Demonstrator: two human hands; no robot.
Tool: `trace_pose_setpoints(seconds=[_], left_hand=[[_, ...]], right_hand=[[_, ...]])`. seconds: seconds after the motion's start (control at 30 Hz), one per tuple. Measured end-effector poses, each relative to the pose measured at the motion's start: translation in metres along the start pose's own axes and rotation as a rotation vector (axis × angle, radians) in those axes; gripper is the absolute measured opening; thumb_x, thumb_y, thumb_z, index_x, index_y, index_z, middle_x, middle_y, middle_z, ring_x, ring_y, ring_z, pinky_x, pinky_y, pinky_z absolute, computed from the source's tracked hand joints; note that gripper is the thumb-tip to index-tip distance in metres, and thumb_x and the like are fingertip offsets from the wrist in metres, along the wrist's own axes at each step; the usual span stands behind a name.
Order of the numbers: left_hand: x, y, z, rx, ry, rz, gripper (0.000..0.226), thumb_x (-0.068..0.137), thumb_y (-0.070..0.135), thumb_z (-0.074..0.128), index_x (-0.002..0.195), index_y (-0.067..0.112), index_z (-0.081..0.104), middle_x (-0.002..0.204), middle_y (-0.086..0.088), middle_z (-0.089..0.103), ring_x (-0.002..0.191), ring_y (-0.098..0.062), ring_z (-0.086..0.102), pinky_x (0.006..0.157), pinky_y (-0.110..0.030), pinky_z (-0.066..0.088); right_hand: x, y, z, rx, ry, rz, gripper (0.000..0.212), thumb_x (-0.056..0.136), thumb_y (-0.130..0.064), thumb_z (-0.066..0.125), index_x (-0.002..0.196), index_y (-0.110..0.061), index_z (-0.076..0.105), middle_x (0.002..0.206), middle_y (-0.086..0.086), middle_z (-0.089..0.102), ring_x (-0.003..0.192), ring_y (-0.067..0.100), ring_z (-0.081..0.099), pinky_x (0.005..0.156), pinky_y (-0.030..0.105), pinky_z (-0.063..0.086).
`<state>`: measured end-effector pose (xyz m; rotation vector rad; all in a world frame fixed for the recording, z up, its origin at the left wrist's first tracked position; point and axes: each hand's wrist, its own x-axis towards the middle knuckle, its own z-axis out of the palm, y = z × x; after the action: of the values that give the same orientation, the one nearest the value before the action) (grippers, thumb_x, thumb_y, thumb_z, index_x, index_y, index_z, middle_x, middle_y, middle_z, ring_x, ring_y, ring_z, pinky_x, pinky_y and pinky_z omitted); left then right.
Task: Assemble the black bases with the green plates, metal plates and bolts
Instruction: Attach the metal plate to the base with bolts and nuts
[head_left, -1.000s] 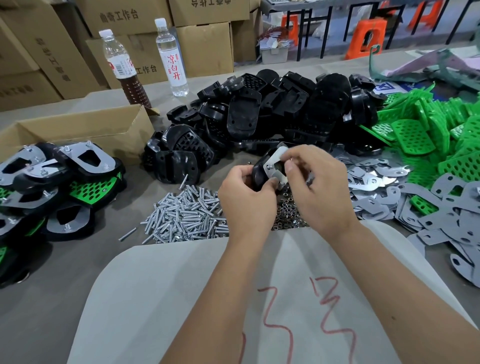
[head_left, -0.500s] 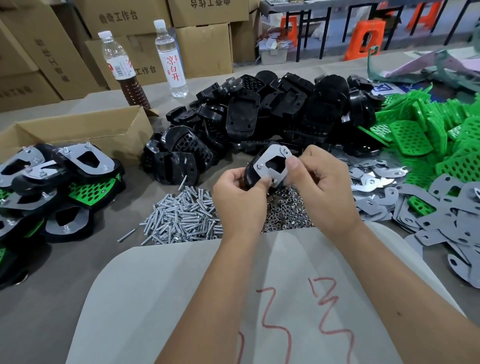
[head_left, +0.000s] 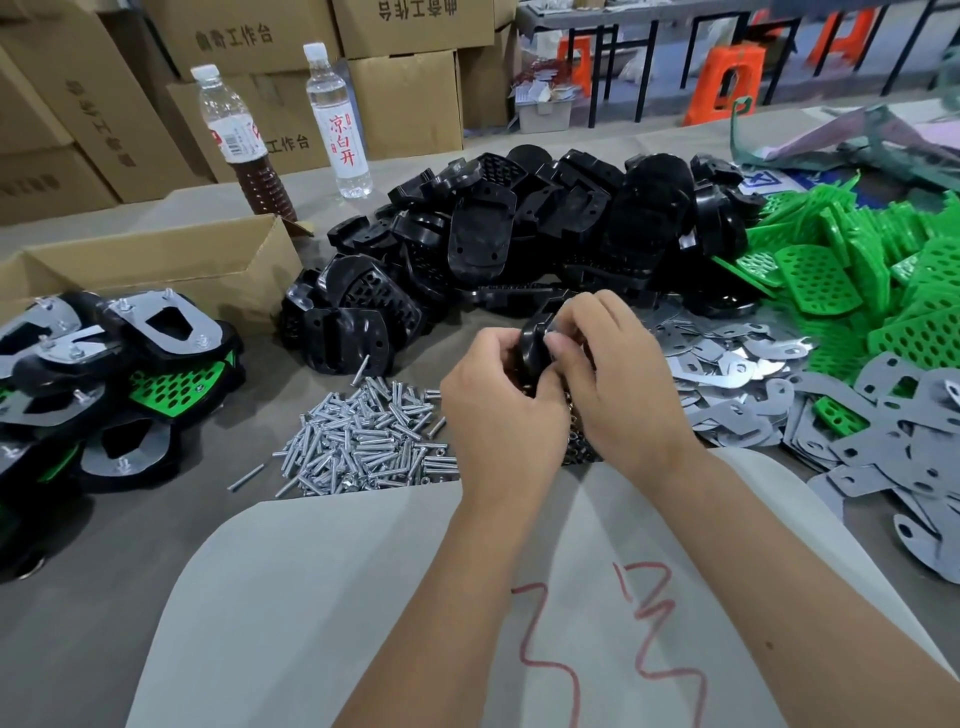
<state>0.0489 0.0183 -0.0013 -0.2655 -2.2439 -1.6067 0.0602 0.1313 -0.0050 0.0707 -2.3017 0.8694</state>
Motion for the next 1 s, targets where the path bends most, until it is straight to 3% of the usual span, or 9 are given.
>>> trace_pose_setpoints(seconds=[0.13,0.33,0.5,0.6,0.73,0.83,0.93,1.0], left_hand=[[-0.0004,-0.0001,-0.0005,-0.015,0.003,0.030,0.016,0.084,0.020,0.080,0.093,0.020,0.067,0.078,0.010,0.070,0.076,-0.013,0.068,0.072,-0.039,0.056],[-0.0036,0.0029,0.0000,0.014,0.032,0.119,0.016,0.084,0.014,0.079,0.096,0.014,0.068,0.083,0.007,0.070,0.079,-0.015,0.065,0.075,-0.035,0.052],[-0.0082,0.0071,0.0036,0.039,0.015,0.187,0.021,0.083,0.010,0.080,0.101,0.010,0.070,0.089,0.006,0.072,0.083,-0.014,0.064,0.079,-0.032,0.051],[-0.0071,0.0058,0.0034,0.041,0.028,0.162,0.021,0.083,0.009,0.080,0.101,0.011,0.070,0.090,0.005,0.073,0.084,-0.015,0.065,0.081,-0.034,0.051],[-0.0049,0.0037,0.0018,0.027,0.057,0.107,0.018,0.084,0.011,0.078,0.100,0.011,0.070,0.089,0.003,0.073,0.084,-0.018,0.067,0.080,-0.037,0.053],[-0.0055,0.0037,0.0026,0.043,0.047,0.114,0.018,0.085,0.011,0.077,0.101,0.010,0.070,0.089,0.002,0.072,0.085,-0.020,0.067,0.079,-0.037,0.052],[-0.0054,0.0042,0.0038,0.025,0.033,0.110,0.016,0.085,0.012,0.078,0.099,0.012,0.070,0.088,0.005,0.072,0.085,-0.020,0.067,0.079,-0.038,0.052],[-0.0036,0.0033,0.0035,0.014,0.045,0.094,0.014,0.086,0.013,0.078,0.097,0.013,0.070,0.085,0.005,0.072,0.083,-0.018,0.067,0.078,-0.038,0.053]], right_hand=[[0.0002,0.0030,-0.0043,0.069,0.006,-0.045,0.011,0.103,-0.014,0.052,0.092,-0.012,0.054,0.096,-0.003,0.048,0.083,0.015,0.048,0.072,0.029,0.042],[-0.0010,0.0009,-0.0025,-0.019,0.019,-0.038,0.021,0.108,-0.013,0.045,0.090,-0.006,0.053,0.099,0.002,0.045,0.080,0.019,0.046,0.068,0.038,0.043],[0.0000,-0.0061,-0.0032,0.037,0.150,0.089,0.041,0.109,-0.012,0.046,0.068,-0.014,0.045,0.081,-0.001,0.043,0.070,0.010,0.038,0.065,0.018,0.031],[-0.0002,-0.0056,-0.0044,0.034,0.109,0.130,0.045,0.111,-0.021,0.045,0.067,-0.019,0.039,0.072,-0.006,0.040,0.065,0.011,0.041,0.063,0.026,0.028],[-0.0014,-0.0050,-0.0022,0.000,0.009,0.072,0.021,0.109,-0.020,0.040,0.090,-0.014,0.047,0.093,-0.001,0.048,0.078,0.016,0.044,0.070,0.036,0.038],[0.0002,-0.0045,0.0018,-0.045,0.040,0.040,0.026,0.109,-0.018,0.040,0.088,-0.008,0.051,0.093,0.004,0.046,0.075,0.020,0.044,0.068,0.042,0.042],[0.0016,-0.0028,0.0013,-0.058,0.109,0.059,0.031,0.108,-0.018,0.046,0.077,-0.011,0.047,0.083,0.000,0.044,0.070,0.018,0.041,0.063,0.039,0.037],[0.0009,-0.0031,0.0003,-0.052,0.090,0.048,0.028,0.108,-0.019,0.047,0.080,-0.019,0.044,0.084,-0.004,0.045,0.074,0.015,0.042,0.067,0.034,0.035]])
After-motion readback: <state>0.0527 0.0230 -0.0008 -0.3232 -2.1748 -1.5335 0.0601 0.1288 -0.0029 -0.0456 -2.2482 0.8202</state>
